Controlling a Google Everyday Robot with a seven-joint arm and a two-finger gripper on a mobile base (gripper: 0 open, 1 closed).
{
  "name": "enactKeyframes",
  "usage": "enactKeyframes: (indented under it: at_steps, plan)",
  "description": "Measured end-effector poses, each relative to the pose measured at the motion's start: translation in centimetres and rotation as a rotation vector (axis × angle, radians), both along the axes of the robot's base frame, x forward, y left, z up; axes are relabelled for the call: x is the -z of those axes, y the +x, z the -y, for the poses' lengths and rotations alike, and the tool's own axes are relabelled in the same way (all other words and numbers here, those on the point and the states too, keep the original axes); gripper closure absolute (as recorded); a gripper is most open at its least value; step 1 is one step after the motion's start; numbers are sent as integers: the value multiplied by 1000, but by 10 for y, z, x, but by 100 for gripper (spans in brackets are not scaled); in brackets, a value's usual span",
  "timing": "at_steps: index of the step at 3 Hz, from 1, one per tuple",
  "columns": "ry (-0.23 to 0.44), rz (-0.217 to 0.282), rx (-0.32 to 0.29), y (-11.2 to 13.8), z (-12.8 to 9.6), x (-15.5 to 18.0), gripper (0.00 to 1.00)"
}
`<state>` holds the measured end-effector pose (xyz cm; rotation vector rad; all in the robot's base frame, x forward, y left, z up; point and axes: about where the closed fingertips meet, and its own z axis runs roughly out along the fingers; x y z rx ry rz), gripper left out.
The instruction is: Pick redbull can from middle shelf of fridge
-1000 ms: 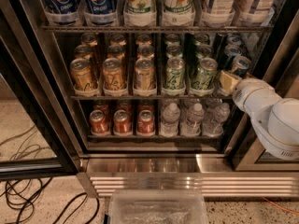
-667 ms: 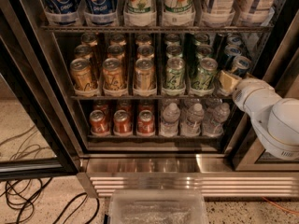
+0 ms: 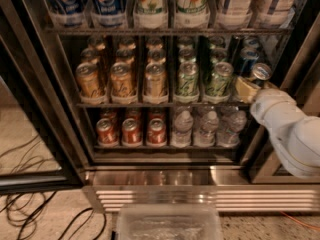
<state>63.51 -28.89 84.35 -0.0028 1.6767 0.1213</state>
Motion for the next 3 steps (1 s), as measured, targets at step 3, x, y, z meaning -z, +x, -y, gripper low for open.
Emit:
enactKeyframes:
  at_steps: [3]
  plan:
    - [20,-12,-11,1,-6,6,100]
